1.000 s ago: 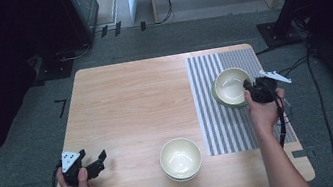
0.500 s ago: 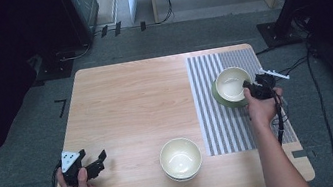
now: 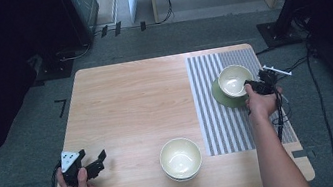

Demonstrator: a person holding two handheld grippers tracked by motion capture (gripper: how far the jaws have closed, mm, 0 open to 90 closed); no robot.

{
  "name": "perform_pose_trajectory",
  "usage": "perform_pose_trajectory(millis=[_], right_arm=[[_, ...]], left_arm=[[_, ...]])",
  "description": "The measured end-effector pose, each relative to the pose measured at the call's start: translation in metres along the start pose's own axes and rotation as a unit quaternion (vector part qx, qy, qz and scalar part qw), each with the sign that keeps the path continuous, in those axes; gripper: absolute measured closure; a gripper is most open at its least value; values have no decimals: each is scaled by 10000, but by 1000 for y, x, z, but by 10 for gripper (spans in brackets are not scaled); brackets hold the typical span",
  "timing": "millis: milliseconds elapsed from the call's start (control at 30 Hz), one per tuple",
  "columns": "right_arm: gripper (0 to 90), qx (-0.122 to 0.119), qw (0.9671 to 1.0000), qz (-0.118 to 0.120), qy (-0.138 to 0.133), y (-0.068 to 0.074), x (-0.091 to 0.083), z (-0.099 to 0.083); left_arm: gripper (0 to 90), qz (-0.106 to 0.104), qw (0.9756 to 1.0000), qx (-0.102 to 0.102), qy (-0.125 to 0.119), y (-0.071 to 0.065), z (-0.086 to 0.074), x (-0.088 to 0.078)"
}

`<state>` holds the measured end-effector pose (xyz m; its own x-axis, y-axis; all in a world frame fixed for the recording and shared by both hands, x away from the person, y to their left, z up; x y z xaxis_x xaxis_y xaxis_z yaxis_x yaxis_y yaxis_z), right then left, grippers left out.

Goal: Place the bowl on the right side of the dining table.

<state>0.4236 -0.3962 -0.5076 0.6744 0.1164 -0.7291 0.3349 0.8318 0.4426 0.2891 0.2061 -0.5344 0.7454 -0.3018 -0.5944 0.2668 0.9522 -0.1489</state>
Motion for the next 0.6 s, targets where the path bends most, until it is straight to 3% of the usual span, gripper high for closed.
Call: perform_pose_trajectory(millis=[233,600], right_arm=[[811,142,9995,-149,247,-1,9,1],[803,570,9976,-73,395,-5,15,4]], left_arm=[[158,15,10000,-20,-3,0,0,0],[158,15,10000,-29,-2,0,0,0]])
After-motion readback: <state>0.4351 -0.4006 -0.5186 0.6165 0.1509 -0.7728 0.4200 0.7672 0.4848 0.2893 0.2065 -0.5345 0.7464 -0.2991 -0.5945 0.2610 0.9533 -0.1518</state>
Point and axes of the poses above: each handheld gripper's, and its own axes: x roughly forward along the jaws, z roughly out of its top, y roughly to its left, the point moved 4 cm from there along x, roughly forward along the jaws, and after that the axes turned 6 degrees about y, right-handed, at the moved point
